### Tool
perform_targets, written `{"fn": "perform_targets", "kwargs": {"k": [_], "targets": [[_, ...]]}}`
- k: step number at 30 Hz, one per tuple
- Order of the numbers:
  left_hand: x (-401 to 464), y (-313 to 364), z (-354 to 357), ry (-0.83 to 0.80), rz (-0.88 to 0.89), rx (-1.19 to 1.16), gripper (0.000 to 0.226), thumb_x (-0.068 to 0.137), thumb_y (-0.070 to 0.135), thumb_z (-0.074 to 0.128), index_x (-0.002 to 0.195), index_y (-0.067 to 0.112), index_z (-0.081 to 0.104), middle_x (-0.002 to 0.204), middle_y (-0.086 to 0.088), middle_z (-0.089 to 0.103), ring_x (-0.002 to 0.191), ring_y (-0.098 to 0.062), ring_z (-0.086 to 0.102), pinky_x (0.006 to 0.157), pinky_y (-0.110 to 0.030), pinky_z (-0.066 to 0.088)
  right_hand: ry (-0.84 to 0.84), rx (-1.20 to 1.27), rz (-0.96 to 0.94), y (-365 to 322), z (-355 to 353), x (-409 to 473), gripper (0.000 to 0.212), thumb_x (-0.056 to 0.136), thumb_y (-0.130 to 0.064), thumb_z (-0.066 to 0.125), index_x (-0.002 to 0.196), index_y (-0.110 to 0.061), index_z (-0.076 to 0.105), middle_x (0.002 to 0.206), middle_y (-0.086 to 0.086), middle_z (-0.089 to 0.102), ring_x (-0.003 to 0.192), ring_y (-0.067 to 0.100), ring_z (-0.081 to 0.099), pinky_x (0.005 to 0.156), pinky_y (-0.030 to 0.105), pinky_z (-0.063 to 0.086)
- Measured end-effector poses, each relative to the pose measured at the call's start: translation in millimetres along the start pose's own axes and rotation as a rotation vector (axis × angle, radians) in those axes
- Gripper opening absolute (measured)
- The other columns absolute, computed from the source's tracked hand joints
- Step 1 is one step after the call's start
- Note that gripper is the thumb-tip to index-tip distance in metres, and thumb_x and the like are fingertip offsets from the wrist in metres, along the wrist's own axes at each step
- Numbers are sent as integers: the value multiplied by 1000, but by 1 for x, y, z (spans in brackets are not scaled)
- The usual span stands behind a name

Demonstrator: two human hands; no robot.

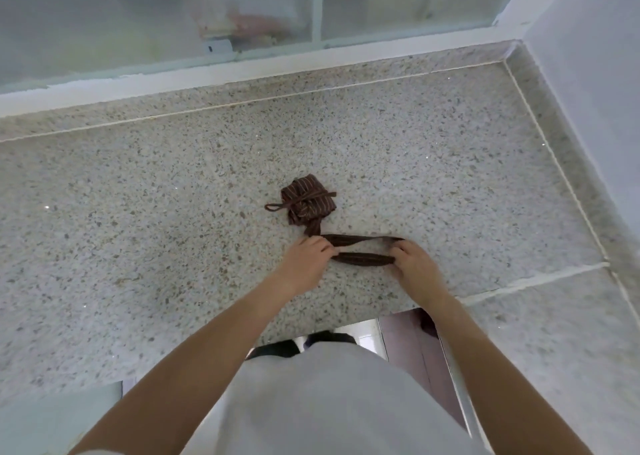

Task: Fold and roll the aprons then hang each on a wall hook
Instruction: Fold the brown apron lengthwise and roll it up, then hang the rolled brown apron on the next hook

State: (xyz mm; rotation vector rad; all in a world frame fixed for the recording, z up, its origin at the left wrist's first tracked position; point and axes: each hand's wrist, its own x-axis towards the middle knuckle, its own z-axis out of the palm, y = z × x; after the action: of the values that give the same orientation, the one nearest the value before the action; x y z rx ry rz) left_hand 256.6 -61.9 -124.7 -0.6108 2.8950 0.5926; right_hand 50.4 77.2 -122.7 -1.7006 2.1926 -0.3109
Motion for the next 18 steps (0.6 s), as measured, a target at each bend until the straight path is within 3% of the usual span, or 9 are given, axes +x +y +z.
{"fn": "perform_targets", "kwargs": {"k": [2,4,6,9,12,14,18], "targets": [[-3,-7,-1,102,33,-23,38,70,5,69,107,12,65,100,-6,65,103,-28,59,93,-39,40,51,22,7,-4,-15,-12,16,76,-13,71,88,-5,64,82,10,64,78,31,63,71,35,53],[-1,-9,-10,176,57,-27,28,70,14,72,97,14,65,94,-3,66,97,-27,60,88,-33,37,83,147,85,-16,-35,-20,13,81,-19,69,85,-13,57,76,1,58,73,22,56,65,23,41],[5,-5,-26,243,57,-37,21,74,22,69,92,13,63,90,-1,66,93,-25,59,82,-29,31,82,290,181,-26,-49,-26,20,81,-14,69,91,-18,52,82,-3,56,75,13,51,63,16,35],[16,7,-63,271,66,-132,18,81,28,68,89,13,62,77,3,61,83,-22,58,74,-27,31,248,403,234,-46,-70,-29,32,78,10,58,101,-12,55,85,-10,52,75,2,50,67,12,35],[22,23,-103,189,48,-496,13,81,21,70,88,16,59,74,7,60,73,-13,58,65,-24,38,393,531,269,-67,-99,-27,37,75,16,55,102,-10,58,85,-8,52,78,2,51,68,12,38],[23,34,-122,171,42,-649,11,84,18,67,90,19,58,83,5,64,77,-8,59,70,-17,41,444,651,341,-84,-118,-29,27,84,6,55,100,-16,60,88,-7,60,83,5,57,71,10,41],[25,57,-159,154,140,-801,18,80,14,71,84,27,59,83,6,64,79,-8,59,78,-21,43,484,838,437,-103,-149,-44,17,88,-13,58,73,-20,60,74,-6,61,71,3,54,68,21,37]]}}
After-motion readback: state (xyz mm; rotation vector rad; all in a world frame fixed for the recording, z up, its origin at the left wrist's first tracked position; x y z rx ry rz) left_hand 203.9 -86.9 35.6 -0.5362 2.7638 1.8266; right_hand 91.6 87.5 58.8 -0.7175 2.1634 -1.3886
